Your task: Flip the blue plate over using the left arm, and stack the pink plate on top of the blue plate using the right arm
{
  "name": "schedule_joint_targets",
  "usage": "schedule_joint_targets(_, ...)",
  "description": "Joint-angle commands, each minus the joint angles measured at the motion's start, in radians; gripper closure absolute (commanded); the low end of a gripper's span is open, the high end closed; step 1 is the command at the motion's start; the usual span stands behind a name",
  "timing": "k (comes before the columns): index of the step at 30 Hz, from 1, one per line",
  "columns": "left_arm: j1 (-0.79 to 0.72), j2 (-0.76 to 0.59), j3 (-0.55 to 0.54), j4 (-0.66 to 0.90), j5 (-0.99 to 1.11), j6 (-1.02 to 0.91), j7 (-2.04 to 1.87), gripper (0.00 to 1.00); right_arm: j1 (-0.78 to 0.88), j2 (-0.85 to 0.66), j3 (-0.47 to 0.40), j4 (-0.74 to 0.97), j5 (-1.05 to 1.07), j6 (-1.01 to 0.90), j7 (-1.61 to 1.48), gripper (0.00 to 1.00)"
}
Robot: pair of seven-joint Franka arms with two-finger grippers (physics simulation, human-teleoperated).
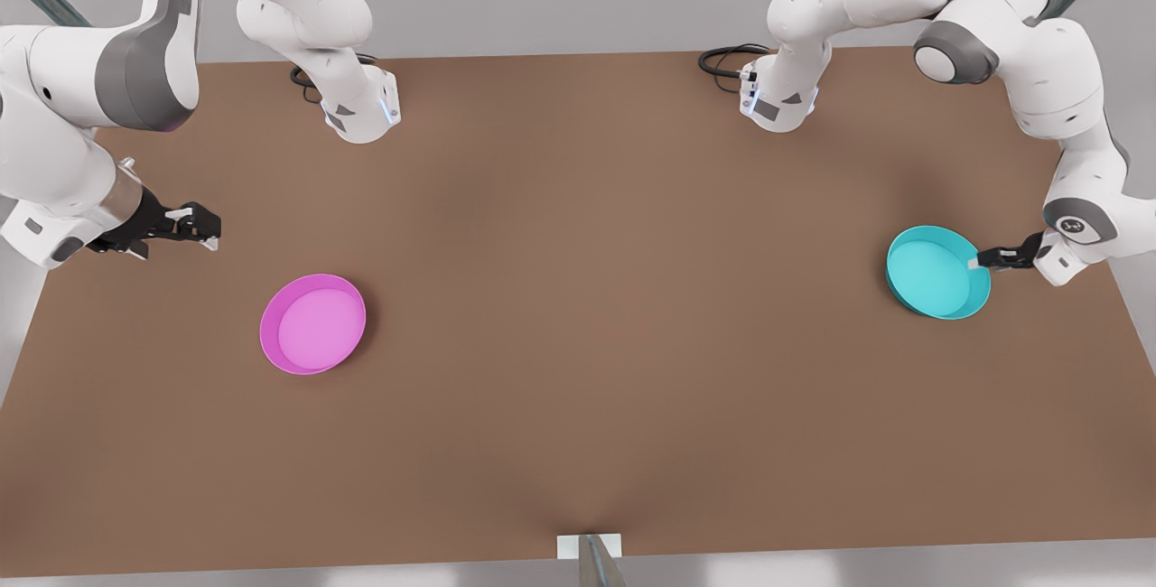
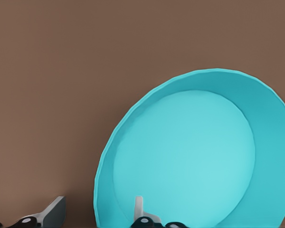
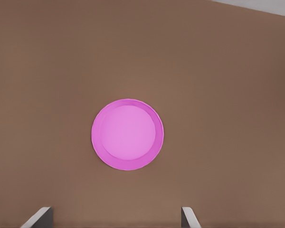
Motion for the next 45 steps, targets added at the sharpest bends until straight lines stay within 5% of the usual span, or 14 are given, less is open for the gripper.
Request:
schedule_joint_targets(1, 0.000, 0.000, -0.002, 0.002, -0.006, -0.009, 0.092, 0.27, 0.000, 0.000, 0.000, 0.000, 0.001, -0.006, -0.004, 0.00)
schedule_joint_targets(4, 0.000, 0.006, -0.003, 0.002, -0.015, -0.003, 0.093, 0.38, -0.001, 0.003, 0.000, 0.000, 0.004, -0.006, -0.004, 0.00)
schedule_joint_targets(14, 0.003, 0.026, -0.013, 0.003, -0.036, 0.004, 0.092, 0.50, -0.004, 0.009, 0.000, 0.002, 0.009, -0.006, -0.005, 0.00)
schedule_joint_targets(19, 0.003, 0.026, -0.016, 0.003, -0.046, 0.004, 0.081, 0.71, -0.001, 0.015, 0.000, 0.005, 0.012, -0.018, -0.005, 0.00)
schedule_joint_targets(38, -0.044, -0.014, -0.030, 0.025, -0.029, -0.003, -0.034, 0.79, 0.000, 0.018, 0.000, 0.003, 0.014, -0.018, -0.005, 0.00)
schedule_joint_targets(45, -0.276, -0.255, -0.019, 0.037, 0.091, -0.071, -0.326, 0.79, -0.011, 0.024, 0.000, 0.011, 0.014, -0.021, -0.018, 0.00)
